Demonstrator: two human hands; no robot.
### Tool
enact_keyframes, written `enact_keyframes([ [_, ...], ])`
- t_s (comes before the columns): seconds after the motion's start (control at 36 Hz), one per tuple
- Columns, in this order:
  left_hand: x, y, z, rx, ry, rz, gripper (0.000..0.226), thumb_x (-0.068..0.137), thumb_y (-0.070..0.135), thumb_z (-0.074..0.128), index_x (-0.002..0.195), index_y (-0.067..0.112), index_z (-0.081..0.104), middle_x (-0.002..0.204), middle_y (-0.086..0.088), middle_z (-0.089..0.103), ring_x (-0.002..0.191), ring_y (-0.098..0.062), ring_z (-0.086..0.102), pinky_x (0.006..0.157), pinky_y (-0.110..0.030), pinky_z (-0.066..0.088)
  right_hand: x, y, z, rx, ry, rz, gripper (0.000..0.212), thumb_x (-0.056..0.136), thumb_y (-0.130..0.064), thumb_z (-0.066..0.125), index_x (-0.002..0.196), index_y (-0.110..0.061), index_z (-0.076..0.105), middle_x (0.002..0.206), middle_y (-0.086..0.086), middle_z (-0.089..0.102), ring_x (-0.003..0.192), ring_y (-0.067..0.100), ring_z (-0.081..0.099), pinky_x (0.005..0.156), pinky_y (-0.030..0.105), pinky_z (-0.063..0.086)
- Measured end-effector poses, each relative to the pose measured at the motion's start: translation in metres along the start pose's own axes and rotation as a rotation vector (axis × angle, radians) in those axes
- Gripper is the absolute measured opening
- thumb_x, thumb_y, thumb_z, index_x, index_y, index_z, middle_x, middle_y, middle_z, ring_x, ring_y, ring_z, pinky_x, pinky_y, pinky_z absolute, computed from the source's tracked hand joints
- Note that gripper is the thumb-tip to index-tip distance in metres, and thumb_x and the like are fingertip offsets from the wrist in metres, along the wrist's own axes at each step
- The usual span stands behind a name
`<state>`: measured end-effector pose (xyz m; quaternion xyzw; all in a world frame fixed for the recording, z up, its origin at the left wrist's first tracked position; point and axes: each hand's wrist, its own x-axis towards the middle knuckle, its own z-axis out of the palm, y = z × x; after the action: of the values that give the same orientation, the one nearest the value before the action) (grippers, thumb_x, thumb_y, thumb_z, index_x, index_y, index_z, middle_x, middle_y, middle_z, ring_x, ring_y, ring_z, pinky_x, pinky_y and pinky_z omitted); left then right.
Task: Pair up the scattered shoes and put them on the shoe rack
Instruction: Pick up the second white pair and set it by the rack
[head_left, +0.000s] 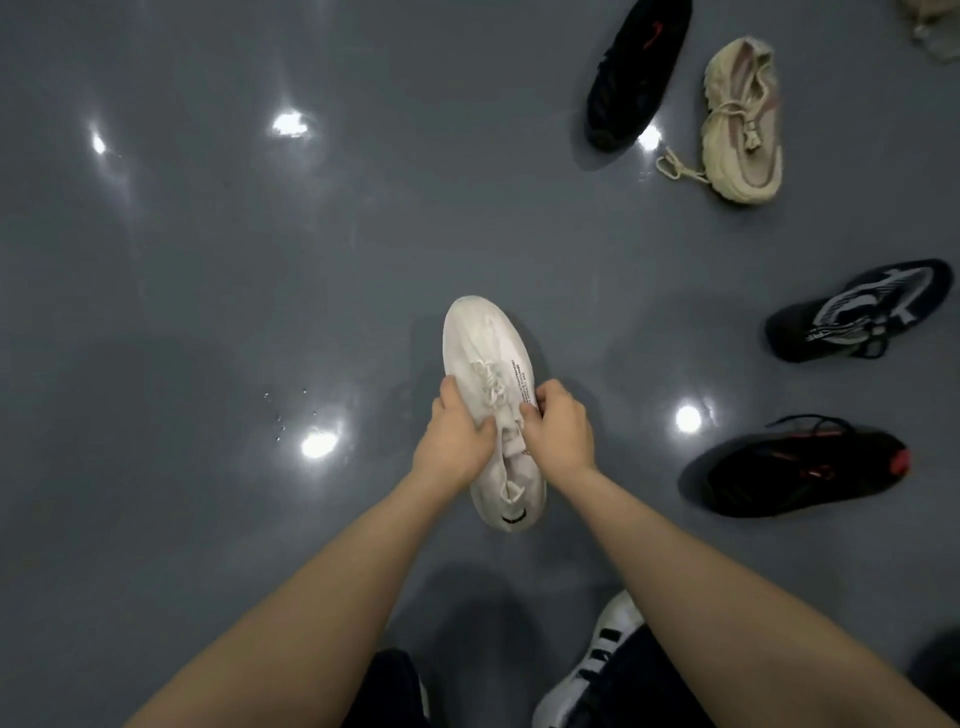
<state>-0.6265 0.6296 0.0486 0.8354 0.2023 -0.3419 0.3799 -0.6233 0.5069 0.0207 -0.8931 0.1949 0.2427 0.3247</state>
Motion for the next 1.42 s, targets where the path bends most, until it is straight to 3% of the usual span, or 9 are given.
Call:
enact_keyframes([
  [0.17,-0.065,0.076,-0.031,0.045,-0.001,0.101,0.074,0.089,0.036,0.053,0.144,0.024,0.005,0.132,-0.007,0.051,0.107,-0.029,0.059,0.084,-0.043,0.051,-0.04,-0.028,-0.088,0.106,0.066,0.017,0.013,0.091,-0.021,0.053,0.089,-0.009,0.051,0.085,0.005,0.064,0.077,0.026,0.059,0.069,0.039,0.047],
  [0.31,-0.119,0.152,-0.066,0.129,0.024,0.205,0.072,0.087,0.033,0.058,0.14,0.018,0.011,0.121,-0.007,0.058,0.099,-0.029,0.061,0.078,-0.042,0.052,-0.079,-0.061,-0.173,0.19,0.135,0.013,0.012,0.093,-0.021,0.052,0.087,-0.01,0.049,0.084,0.003,0.063,0.077,0.024,0.057,0.068,0.036,0.045],
  [0.5,-0.193,0.256,-0.096,0.3,0.058,0.368,0.072,0.087,0.034,0.058,0.141,0.014,0.014,0.117,-0.011,0.057,0.099,-0.032,0.06,0.071,-0.033,0.042,-0.133,-0.09,-0.289,0.249,0.21,0.023,0.017,0.095,-0.025,0.051,0.085,-0.012,0.044,0.081,0.002,0.058,0.077,0.025,0.057,0.07,0.042,0.046],
  [0.83,-0.302,0.414,-0.094,0.358,0.006,0.566,0.055,0.09,0.022,0.05,0.136,0.012,0.021,0.104,-0.01,0.059,0.09,-0.034,0.06,0.07,-0.038,0.048,-0.203,-0.088,-0.471,0.291,0.322,0.074,0.019,0.096,-0.029,0.047,0.086,-0.014,0.049,0.077,-0.003,0.056,0.075,0.02,0.056,0.066,0.034,0.043],
  [1.14,-0.35,0.529,-0.076,0.482,-0.046,0.721,0.045,0.092,0.014,0.043,0.133,0.008,0.025,0.102,-0.013,0.061,0.092,-0.035,0.059,0.07,-0.037,0.043,-0.227,-0.072,-0.589,0.312,0.42,0.119,0.021,0.096,-0.03,0.049,0.084,-0.013,0.051,0.076,-0.005,0.056,0.077,0.018,0.056,0.068,0.035,0.043],
  [1.25,-0.356,0.575,-0.075,0.522,-0.061,0.76,0.041,0.092,0.014,0.042,0.13,0.007,0.026,0.104,-0.015,0.059,0.09,-0.035,0.059,0.071,-0.039,0.044,-0.222,-0.074,-0.631,0.301,0.443,0.144,0.024,0.095,-0.031,0.05,0.08,-0.013,0.048,0.076,0.0,0.057,0.072,0.019,0.053,0.058,0.032,0.036],
  [1.42,-0.345,0.647,-0.077,0.556,-0.106,0.832,0.034,0.092,0.013,0.04,0.122,0.006,0.026,0.093,-0.017,0.062,0.08,-0.038,0.06,0.067,-0.042,0.048,-0.197,-0.086,-0.694,0.297,0.489,0.177,0.025,0.095,-0.031,0.049,0.081,-0.011,0.05,0.078,0.005,0.059,0.071,0.023,0.054,0.062,0.035,0.042],
])
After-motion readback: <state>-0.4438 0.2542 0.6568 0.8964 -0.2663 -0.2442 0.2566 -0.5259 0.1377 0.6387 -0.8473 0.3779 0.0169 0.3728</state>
